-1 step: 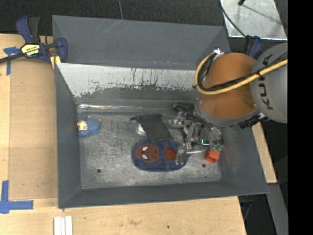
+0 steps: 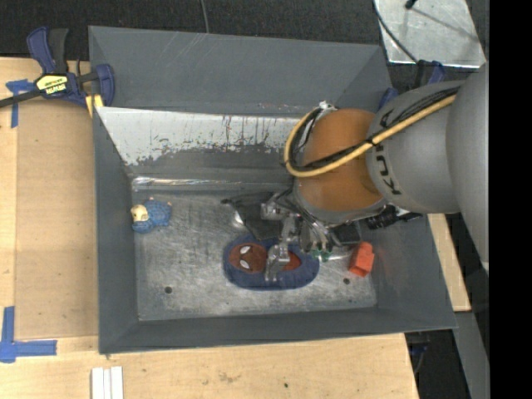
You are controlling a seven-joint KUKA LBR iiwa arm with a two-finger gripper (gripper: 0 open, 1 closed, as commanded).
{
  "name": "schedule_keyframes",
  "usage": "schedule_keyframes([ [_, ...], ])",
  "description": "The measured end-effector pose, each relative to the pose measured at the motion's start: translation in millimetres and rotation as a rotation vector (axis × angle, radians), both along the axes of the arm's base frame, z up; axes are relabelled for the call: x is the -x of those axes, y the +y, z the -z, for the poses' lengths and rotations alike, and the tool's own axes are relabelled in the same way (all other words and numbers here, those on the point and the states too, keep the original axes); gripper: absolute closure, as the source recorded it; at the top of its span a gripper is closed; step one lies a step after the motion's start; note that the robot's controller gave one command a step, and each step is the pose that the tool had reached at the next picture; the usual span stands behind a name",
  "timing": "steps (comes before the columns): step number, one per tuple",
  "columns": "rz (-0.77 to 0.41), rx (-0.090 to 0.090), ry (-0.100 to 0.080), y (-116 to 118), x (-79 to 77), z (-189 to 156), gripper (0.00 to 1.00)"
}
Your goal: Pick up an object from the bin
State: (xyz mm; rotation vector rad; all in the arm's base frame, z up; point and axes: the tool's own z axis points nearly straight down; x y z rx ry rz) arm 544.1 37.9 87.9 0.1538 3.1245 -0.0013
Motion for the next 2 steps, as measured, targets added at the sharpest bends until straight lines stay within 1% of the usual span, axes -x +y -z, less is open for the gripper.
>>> schedule_keyframes([
  [1, 0.001, 0.0, -0.008, 0, -2.6, -1, 1.0],
  [2, -0.365, 0.002, 0.003, 14, -9.3, -148, 1.0],
])
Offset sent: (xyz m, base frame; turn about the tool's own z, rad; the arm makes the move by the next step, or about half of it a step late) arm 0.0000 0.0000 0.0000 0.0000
